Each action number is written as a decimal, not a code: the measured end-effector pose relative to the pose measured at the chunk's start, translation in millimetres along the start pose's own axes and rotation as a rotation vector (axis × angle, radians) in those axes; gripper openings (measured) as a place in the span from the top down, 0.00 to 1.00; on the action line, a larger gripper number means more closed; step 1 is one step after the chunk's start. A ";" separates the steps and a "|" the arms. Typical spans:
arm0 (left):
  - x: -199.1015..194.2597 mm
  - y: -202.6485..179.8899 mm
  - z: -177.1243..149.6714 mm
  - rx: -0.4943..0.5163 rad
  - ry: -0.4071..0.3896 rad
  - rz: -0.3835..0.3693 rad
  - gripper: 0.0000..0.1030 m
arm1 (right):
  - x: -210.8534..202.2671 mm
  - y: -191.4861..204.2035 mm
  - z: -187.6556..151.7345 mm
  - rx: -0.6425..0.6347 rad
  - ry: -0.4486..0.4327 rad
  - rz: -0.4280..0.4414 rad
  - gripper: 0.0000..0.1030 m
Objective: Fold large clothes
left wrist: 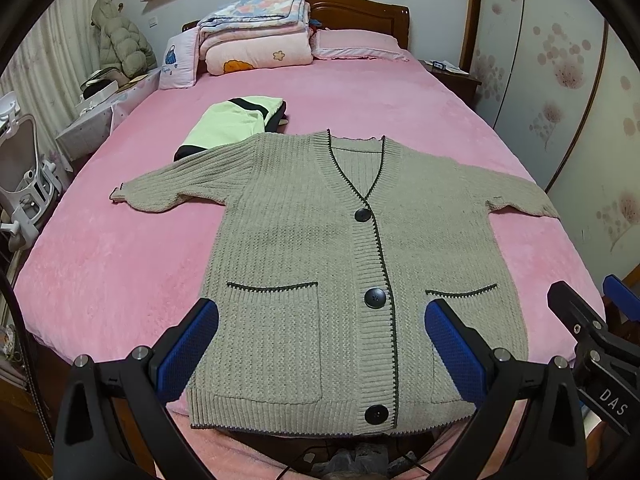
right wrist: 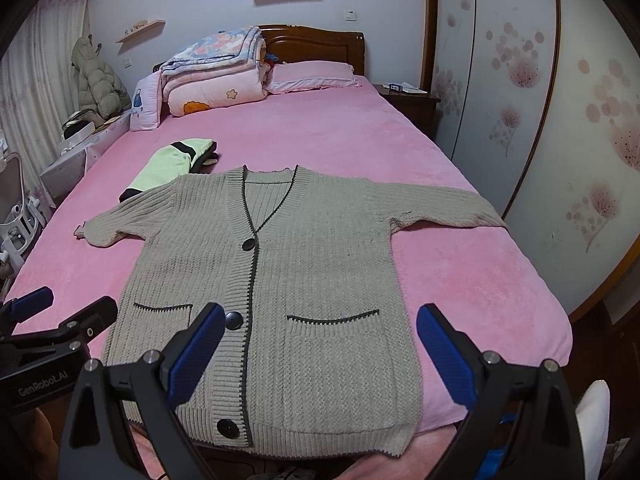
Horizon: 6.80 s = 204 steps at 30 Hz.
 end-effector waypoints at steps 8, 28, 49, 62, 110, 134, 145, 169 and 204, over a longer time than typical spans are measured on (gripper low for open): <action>-1.8 -3.8 0.9 0.008 0.004 0.000 0.01 | 1.4 -2.1 -0.4 0.004 0.006 0.006 0.06; 1.4 -6.0 6.0 0.014 0.020 0.005 0.01 | 4.9 -2.9 -0.8 0.010 0.009 0.008 0.06; 9.0 -11.0 16.2 0.015 0.025 0.009 0.01 | 6.0 -0.2 4.7 -0.002 0.004 0.017 0.06; 2.5 -33.5 51.0 0.030 -0.036 0.003 0.01 | 6.1 -24.2 21.5 0.009 -0.031 0.059 0.06; 281.1 -230.2 187.0 0.029 0.024 -0.181 0.01 | 383.0 -425.3 60.1 0.916 0.198 0.088 0.81; 256.6 -9.1 131.9 -0.258 0.059 -0.055 0.01 | 294.7 35.3 81.0 -0.402 0.098 0.165 0.58; 321.0 -39.6 127.8 -0.226 0.214 -0.481 0.39 | 244.3 -36.2 47.5 -0.055 0.127 0.180 0.58; 434.9 -63.7 145.2 -0.494 0.328 -0.540 0.88 | 269.7 -99.7 33.8 0.253 0.145 0.218 0.58; 409.6 29.7 202.9 -0.247 0.166 -0.148 0.47 | 304.8 -106.7 75.1 0.078 0.174 -0.042 0.65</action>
Point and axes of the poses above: each gripper's, at about its wrist camera, not at the fingertips, and x roughly the way its jaws point, y to its left, z to its top, the point moved 3 cm from there along x, roughly the way its jaws point, and after that the axes turned 1 degree about -x, right-handed, at the moved point
